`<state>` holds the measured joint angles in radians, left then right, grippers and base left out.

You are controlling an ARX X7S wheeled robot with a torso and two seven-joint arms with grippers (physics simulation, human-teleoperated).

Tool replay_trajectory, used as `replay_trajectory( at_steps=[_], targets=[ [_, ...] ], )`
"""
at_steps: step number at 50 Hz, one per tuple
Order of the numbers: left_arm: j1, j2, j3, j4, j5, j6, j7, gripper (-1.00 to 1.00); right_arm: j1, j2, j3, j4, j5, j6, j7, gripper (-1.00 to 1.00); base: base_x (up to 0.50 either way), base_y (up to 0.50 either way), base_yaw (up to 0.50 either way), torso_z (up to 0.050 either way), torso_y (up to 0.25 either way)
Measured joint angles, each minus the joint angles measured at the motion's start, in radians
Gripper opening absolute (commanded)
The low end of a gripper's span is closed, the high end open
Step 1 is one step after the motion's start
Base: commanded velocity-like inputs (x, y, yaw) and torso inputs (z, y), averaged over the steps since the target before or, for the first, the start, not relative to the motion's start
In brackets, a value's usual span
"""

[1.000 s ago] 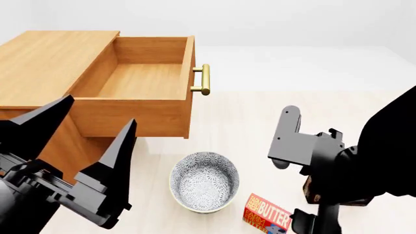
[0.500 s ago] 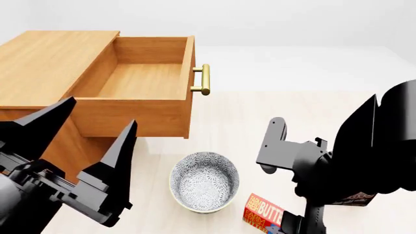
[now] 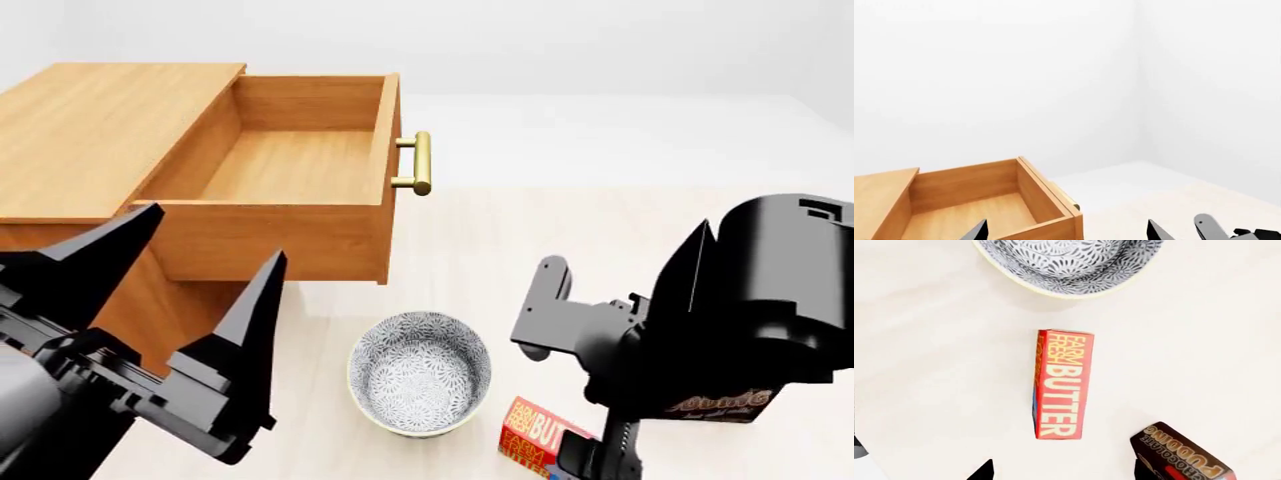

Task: Put the butter at the back in the top drawer of the cabinet and close it.

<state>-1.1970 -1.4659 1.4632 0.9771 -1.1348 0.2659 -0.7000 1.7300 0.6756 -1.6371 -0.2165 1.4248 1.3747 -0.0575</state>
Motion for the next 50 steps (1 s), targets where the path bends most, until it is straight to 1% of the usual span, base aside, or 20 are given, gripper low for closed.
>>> replay_trajectory(
  at_steps=[30,50],
  targets=[
    [0.006,0.017,-0.001,-0.009,0.000,-0.016,0.001,1.00,-0.117,-0.046,-0.050,0.112,-0.091,-0.110,-0.035,1.00,0.00,0.00,0.00,0.000,0.000],
    [0.011,0.022,-0.002,-0.013,0.001,-0.020,0.001,1.00,-0.189,-0.058,-0.080,0.165,-0.137,-0.169,-0.054,1.00,0.00,0.00,0.00,0.000,0.000]
  ],
)
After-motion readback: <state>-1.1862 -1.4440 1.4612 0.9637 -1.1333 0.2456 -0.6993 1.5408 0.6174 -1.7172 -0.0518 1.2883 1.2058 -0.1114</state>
